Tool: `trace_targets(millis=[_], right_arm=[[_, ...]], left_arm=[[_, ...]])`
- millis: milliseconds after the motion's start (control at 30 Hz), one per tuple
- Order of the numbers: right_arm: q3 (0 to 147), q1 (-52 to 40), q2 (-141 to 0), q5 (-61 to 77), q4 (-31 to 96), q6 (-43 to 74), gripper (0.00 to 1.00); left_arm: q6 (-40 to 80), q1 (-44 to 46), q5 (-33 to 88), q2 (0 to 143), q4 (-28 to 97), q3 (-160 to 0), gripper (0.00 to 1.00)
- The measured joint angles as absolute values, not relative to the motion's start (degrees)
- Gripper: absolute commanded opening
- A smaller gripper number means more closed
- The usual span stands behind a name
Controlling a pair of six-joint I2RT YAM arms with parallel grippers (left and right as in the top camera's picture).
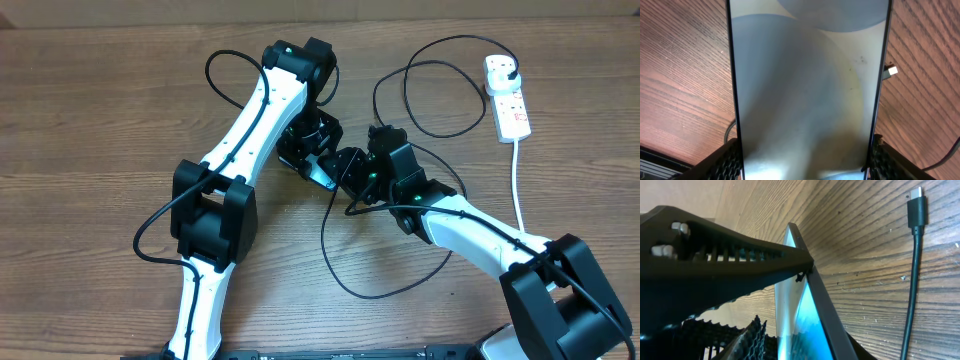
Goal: Plug charger to phone and switch on socket
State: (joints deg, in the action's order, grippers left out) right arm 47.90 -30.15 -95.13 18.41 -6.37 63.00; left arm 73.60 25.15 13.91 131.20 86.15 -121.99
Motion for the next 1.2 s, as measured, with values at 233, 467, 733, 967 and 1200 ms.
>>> trace_targets(millis=[233, 467, 733, 967, 1200], right_arm=[[48.0, -30.5, -97.3, 18.2, -7.3, 64.5, 0.16], [48.0, -30.8, -98.2, 18.4, -8.0, 65.3, 0.04], [48.0, -30.9, -98.8, 18.7, -8.9, 65.1, 0.04], [48.0, -30.2, -98.8, 19.0, -9.4, 63.5, 0.04], [48.0, -26.3, -96.4, 19.1, -7.3, 61.7, 0.04]], left_arm=[[73.6, 25.2, 14.2, 131.3, 86.1, -122.0, 0.04], [73.8, 25.2, 14.6, 131.3, 86.5, -122.3, 0.04], [74.0, 25.4, 14.7, 131.3, 86.3, -122.4, 0.04], [66.9, 23.3, 15.0, 131.3, 85.0, -122.4, 0.04], [43.8, 14.1, 25.0, 131.3, 84.0, -122.4, 0.04]])
